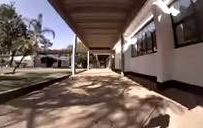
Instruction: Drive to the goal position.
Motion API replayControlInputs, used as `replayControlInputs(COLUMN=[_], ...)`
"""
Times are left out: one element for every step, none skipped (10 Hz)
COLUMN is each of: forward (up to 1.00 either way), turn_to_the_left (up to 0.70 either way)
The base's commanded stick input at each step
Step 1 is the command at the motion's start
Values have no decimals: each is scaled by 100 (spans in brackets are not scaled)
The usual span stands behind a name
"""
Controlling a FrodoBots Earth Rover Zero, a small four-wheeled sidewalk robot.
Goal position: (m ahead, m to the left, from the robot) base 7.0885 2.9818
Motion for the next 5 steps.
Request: replayControlInputs(forward=[50, 50, 50, 50, 50], turn_to_the_left=[0, 0, 0, 0, 0])
